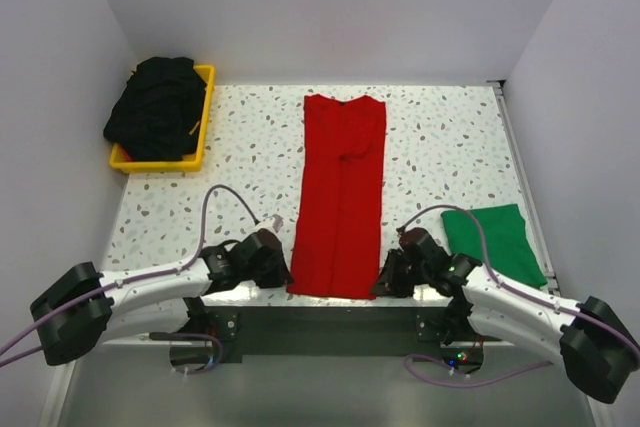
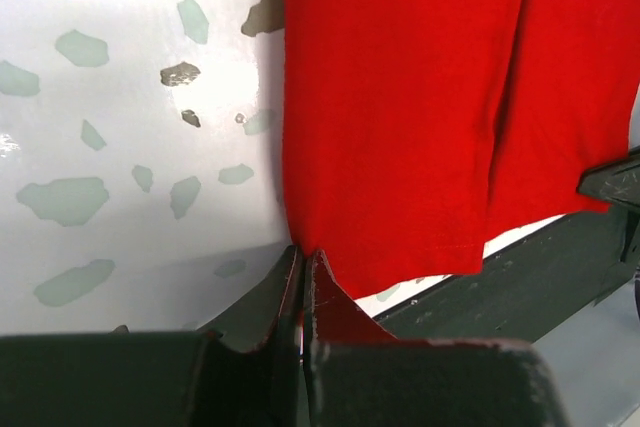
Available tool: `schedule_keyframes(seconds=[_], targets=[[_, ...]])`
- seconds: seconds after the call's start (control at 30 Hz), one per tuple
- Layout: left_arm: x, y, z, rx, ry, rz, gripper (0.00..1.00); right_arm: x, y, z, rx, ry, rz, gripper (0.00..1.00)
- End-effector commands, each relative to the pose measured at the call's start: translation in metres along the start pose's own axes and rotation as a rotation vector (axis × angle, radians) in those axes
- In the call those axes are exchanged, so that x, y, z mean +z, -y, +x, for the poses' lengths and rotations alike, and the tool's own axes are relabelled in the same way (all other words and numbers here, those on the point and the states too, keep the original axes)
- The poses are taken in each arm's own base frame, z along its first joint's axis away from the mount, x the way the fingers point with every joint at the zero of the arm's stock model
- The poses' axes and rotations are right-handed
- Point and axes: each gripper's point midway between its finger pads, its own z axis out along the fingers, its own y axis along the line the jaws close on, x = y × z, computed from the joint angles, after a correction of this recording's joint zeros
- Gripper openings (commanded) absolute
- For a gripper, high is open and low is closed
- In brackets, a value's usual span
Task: Fold and stack the t-shirts
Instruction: Fold the tshirt
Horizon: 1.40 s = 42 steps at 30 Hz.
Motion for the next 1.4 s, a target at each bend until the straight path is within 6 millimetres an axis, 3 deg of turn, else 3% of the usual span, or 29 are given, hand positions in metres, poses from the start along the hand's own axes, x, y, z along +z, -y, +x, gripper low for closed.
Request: schedule_keyframes(seconds=[0.0, 0.2, 0.4, 0.43, 0.5, 0.6, 0.63, 0.67, 0.77, 0.8, 0.87, 0.93, 1.03, 1.13, 1.2, 1.37], targets=[[-0.003, -0.019, 0.016, 0.053, -0.069, -0.084, 0.01, -0.006, 0.006, 0.002, -0.016, -0.007, 0.046, 0.11], [-0.005, 0.003, 0.013, 0.090, -0.086, -0.030, 0.00, -0.013, -0.020, -0.010, -0.055, 0.025, -0.003, 0.08], [-0.014, 0.030, -0.011, 0.125, -0.033, -0.002, 0.00, -0.025, -0.051, -0.033, -0.130, 0.088, -0.028, 0.08], [-0.017, 0.042, -0.026, 0.131, 0.014, 0.007, 0.00, -0.031, -0.064, -0.045, -0.149, 0.138, -0.037, 0.08], [-0.017, 0.049, -0.042, 0.147, 0.045, 0.001, 0.00, -0.035, -0.071, -0.054, -0.178, 0.162, -0.022, 0.08], [-0.017, 0.068, -0.078, 0.130, 0.093, 0.032, 0.00, -0.042, -0.089, -0.084, -0.232, 0.275, 0.003, 0.09], [-0.016, 0.075, -0.091, 0.124, 0.111, 0.042, 0.00, -0.049, -0.105, -0.097, -0.247, 0.316, -0.010, 0.09], [-0.016, 0.084, -0.103, 0.126, 0.130, 0.078, 0.00, -0.044, -0.103, -0.110, -0.270, 0.339, 0.041, 0.09], [-0.011, 0.089, -0.143, 0.084, 0.188, 0.078, 0.00, -0.052, -0.126, -0.152, -0.281, 0.432, 0.040, 0.08], [-0.009, 0.085, -0.159, 0.065, 0.216, 0.059, 0.00, -0.044, -0.124, -0.164, -0.266, 0.431, 0.063, 0.08], [-0.001, 0.090, -0.182, 0.039, 0.239, 0.048, 0.00, -0.049, -0.133, -0.197, -0.229, 0.482, 0.033, 0.08], [0.000, 0.095, -0.211, 0.011, 0.288, 0.052, 0.00, -0.042, -0.129, -0.223, -0.197, 0.493, 0.065, 0.08], [0.020, 0.090, -0.238, -0.025, 0.299, 0.017, 0.00, -0.033, -0.125, -0.253, -0.170, 0.511, 0.094, 0.08], [0.033, 0.087, -0.263, -0.034, 0.311, -0.009, 0.00, -0.029, -0.126, -0.274, -0.154, 0.528, 0.104, 0.07], [0.040, 0.079, -0.274, -0.040, 0.307, -0.035, 0.00, -0.019, -0.121, -0.282, -0.137, 0.501, 0.108, 0.06], [0.059, 0.066, -0.301, -0.053, 0.312, -0.067, 0.00, -0.017, -0.110, -0.310, -0.084, 0.522, 0.098, 0.06]])
